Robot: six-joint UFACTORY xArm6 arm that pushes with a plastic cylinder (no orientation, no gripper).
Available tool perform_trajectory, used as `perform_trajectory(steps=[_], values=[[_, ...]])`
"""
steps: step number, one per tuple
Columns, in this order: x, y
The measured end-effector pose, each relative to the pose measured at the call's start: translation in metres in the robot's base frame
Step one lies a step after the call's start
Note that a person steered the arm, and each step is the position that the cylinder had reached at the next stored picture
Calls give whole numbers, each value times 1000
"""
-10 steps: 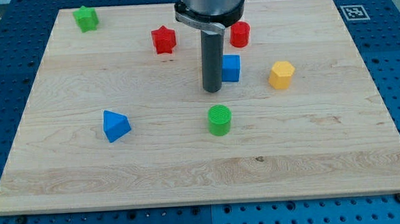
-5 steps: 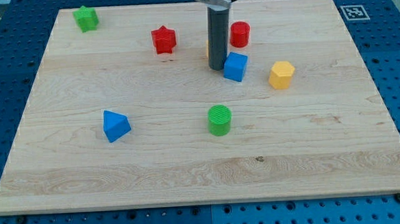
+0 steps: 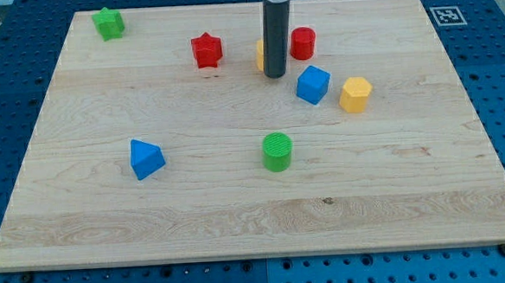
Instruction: Push the yellow heart towards top middle of the board
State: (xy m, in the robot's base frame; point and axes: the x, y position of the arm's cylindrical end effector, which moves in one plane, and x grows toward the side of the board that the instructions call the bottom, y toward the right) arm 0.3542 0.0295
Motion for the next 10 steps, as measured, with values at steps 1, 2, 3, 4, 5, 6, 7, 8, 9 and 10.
perform_trajectory(steps=[1,2,3,4,5,6,7,8,9,10], values=[[-16,-2],[-36,-2],[-51,-4],[-61,-12],[-70,-24],[-72,-37],[-72,-41],[-73,-41],[-78,-35],[-90,-34]])
